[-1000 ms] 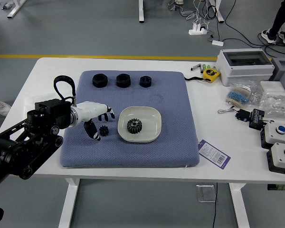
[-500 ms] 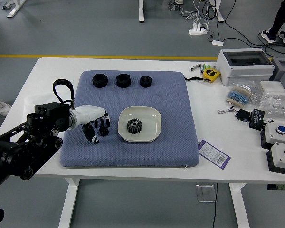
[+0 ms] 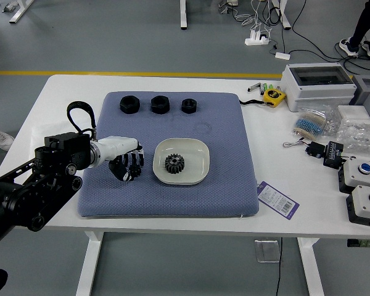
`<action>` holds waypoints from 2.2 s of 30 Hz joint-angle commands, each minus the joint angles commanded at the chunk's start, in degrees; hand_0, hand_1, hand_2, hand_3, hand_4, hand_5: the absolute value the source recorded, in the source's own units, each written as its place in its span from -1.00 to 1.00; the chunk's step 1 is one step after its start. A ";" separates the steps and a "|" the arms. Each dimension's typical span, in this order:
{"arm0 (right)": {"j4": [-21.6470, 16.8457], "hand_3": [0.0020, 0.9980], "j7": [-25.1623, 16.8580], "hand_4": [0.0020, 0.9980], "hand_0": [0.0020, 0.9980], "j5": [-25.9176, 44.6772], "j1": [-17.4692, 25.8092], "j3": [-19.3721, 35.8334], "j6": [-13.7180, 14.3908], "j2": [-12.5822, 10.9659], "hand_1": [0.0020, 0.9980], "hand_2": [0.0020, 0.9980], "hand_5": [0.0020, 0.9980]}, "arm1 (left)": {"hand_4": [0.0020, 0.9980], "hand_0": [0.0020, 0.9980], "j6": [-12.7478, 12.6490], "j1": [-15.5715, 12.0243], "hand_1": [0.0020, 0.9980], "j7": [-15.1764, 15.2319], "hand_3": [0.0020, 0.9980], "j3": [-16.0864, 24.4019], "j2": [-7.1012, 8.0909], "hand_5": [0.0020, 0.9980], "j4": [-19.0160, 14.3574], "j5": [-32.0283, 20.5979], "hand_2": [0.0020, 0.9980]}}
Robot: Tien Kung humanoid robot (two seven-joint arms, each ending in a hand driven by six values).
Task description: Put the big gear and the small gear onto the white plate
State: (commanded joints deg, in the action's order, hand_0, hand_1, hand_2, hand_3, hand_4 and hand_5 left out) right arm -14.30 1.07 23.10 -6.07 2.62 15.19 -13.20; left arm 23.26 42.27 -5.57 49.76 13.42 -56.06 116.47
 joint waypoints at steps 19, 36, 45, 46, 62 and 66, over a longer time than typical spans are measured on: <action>0.00 0.16 0.04 0.58 0.31 -0.17 0.03 0.10 0.04 0.03 0.29 0.46 0.43 | 0.48 -0.23 -0.49 -0.08 -0.16 -0.55 0.11 -0.23 -0.45 -1.00 1.48 -3.17 -0.04; -0.01 0.15 0.11 0.58 0.31 -0.45 0.51 0.30 0.08 0.09 0.29 0.46 0.43 | 0.52 -0.34 0.02 -0.31 -0.31 -1.45 0.06 0.60 -0.31 -1.00 1.12 -4.07 -0.16; -0.01 0.15 0.07 0.57 0.31 -0.32 0.56 0.20 0.05 0.09 0.29 0.46 0.43 | 0.55 -0.37 0.33 -0.48 -0.31 -1.95 0.05 5.38 -1.40 -1.00 -1.14 -4.18 -0.18; -0.02 0.15 0.06 0.57 0.31 -0.29 0.53 0.17 0.05 0.08 0.29 0.46 0.43 | 0.55 -0.37 0.33 -0.41 -0.31 -1.99 0.05 5.65 -1.52 -1.00 -1.40 -4.18 -0.18; -0.10 0.15 0.10 0.57 0.31 -0.65 -0.18 0.29 0.16 -0.13 0.29 0.46 0.43 | 0.46 -0.37 -4.52 3.73 -0.30 0.78 0.10 6.68 -7.82 -1.00 4.28 -3.85 -0.15; -0.13 0.15 0.02 0.57 0.31 -0.48 -0.39 0.21 0.19 -0.20 0.29 0.46 0.43 | 0.46 -0.37 -6.22 4.55 -0.30 1.52 0.10 5.74 -9.29 -1.00 5.36 -4.47 -0.15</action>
State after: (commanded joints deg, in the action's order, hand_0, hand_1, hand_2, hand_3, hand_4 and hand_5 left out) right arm -14.42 1.09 22.62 -6.46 2.83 15.38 -13.40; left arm 17.04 46.82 -4.05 55.50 4.13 -50.70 112.00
